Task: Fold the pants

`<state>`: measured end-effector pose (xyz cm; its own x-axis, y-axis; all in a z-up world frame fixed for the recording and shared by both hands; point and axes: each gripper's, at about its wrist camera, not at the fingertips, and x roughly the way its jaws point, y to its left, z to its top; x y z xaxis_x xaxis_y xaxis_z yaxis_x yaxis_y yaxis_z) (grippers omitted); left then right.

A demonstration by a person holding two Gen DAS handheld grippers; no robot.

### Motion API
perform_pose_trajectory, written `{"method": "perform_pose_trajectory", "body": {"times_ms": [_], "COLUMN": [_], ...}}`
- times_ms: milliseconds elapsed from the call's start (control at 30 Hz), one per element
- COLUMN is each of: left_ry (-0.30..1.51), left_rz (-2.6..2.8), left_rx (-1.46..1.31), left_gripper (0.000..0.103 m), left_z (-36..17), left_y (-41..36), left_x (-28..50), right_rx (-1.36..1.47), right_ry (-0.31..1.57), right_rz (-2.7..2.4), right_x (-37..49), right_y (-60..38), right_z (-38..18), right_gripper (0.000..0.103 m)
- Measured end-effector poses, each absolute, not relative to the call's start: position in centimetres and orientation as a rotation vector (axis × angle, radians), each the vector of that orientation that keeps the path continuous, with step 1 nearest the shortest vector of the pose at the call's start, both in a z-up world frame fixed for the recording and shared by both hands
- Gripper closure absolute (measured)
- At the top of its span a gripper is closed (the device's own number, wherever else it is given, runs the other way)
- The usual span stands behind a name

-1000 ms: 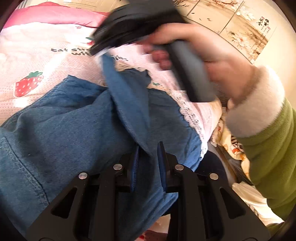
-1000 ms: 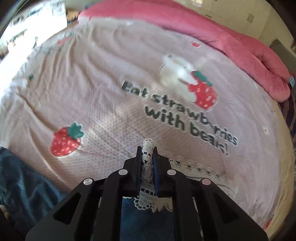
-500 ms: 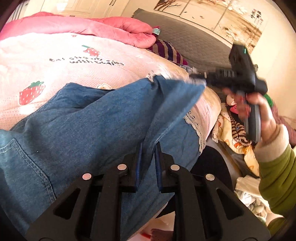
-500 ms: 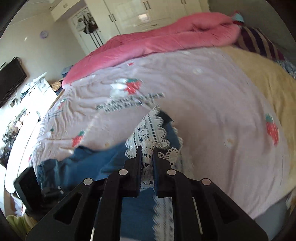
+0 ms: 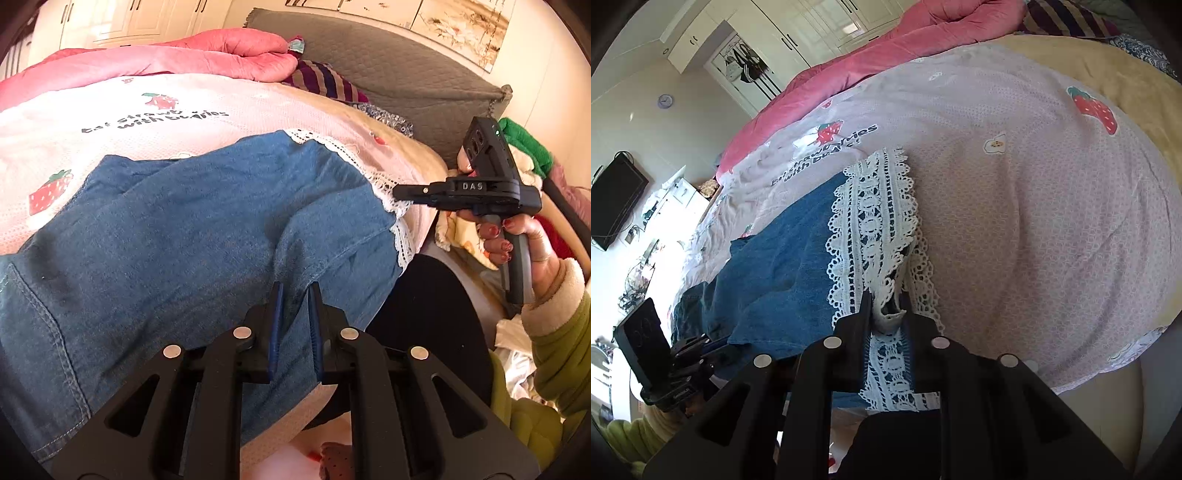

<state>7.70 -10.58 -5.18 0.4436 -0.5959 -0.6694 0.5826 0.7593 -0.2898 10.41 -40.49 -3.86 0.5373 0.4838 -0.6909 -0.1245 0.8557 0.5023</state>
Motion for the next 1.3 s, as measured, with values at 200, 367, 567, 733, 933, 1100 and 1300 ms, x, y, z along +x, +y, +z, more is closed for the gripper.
{"method": "perform_pose_trajectory", "body": {"times_ms": [200, 367, 567, 733, 933, 1100, 1300], "left_ry": [0.822, 0.825, 0.871, 0.909, 0.914, 0.847, 0.761], "left_rz": [-0.727, -0.764, -0.784, -0.784, -0.809, -0.744, -0.394], "left_rx": [0.037, 0.112, 0.176, 0.184, 0.138, 0.115, 0.0], "left_gripper": [0.101, 0.101, 0.101, 0.101, 0.073, 0.047, 0.031], "left_z": [-3.9, -4.1, -5.9, -6.8, -6.6, -4.2, -0.9], "left_y": [-9.5, -9.8, -10.4, -10.7, -9.8, -7.2, 2.1], "left_x": [6.9, 5.4, 4.4, 4.9, 4.0, 1.9, -0.1], "right_rx": [0.42, 0.349, 0.327, 0.367, 0.355, 0.304, 0.126], "right_ry": [0.921, 0.985, 1.035, 1.064, 1.043, 0.929, 0.859], "right_rz": [0.425, 0.43, 0.42, 0.387, 0.304, 0.314, 0.497], "right_x": [8.4, 7.1, 6.6, 7.2, 6.3, 4.4, 3.5], "right_y": [-41.4, -41.1, -40.8, -40.6, -41.6, -41.0, -35.5], "right_z": [-2.6, -4.3, -6.2, -7.5, -6.3, -3.5, -1.5], "right_gripper": [0.094, 0.094, 0.094, 0.092, 0.057, 0.056, 0.053]}}
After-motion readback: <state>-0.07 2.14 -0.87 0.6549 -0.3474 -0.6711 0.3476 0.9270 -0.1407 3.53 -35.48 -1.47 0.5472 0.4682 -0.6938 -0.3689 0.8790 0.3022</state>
